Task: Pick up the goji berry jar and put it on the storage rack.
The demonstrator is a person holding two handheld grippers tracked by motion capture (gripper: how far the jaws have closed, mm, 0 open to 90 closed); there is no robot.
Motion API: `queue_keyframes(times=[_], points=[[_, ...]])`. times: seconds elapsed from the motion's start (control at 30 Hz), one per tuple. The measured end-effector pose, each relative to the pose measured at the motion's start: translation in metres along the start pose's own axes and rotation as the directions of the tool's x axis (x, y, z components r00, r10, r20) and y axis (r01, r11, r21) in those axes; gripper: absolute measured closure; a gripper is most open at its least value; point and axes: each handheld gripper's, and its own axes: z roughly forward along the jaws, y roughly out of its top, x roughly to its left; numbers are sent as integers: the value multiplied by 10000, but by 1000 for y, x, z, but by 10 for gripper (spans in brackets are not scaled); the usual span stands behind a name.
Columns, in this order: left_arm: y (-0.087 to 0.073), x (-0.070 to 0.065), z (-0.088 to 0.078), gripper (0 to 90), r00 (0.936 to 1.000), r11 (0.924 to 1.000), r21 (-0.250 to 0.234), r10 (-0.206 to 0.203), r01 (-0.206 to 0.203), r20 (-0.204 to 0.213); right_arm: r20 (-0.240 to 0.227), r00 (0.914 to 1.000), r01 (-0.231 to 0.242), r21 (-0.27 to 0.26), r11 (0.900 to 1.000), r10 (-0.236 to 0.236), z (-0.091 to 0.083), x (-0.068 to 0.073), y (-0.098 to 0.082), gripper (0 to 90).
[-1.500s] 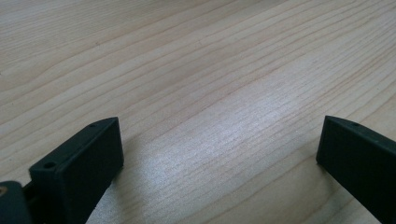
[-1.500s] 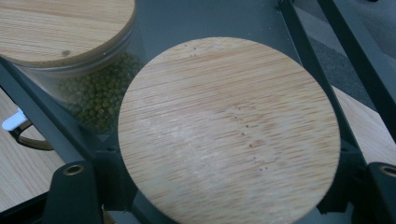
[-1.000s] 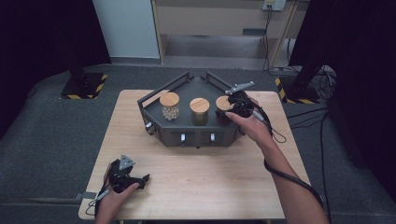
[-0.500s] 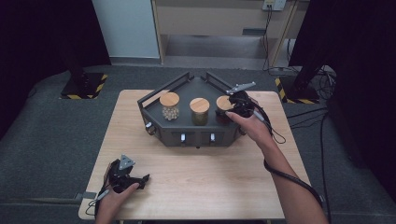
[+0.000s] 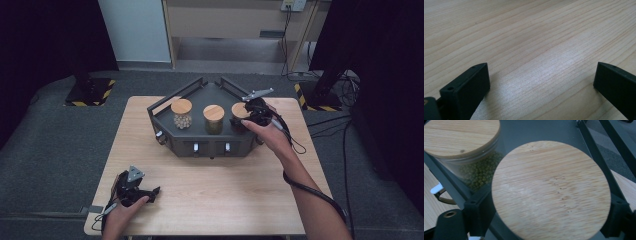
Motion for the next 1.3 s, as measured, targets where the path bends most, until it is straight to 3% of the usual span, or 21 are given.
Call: queue_keyframes(times=[0.17,0.37,1.3], points=[[0,0,0,0,10000,10000,0,2,-2,-2,200,9995,228,-24,9997,-228,-3,5,-3,96],[0,0,0,0,10000,10000,0,3,-3,-3,258,9995,160,-169,9997,-155,-8,3,-9,57],[0,0,0,0,10000,10000,-1,3,-3,-8,502,9980,393,-321,9987,-376,-27,11,-26,36]])
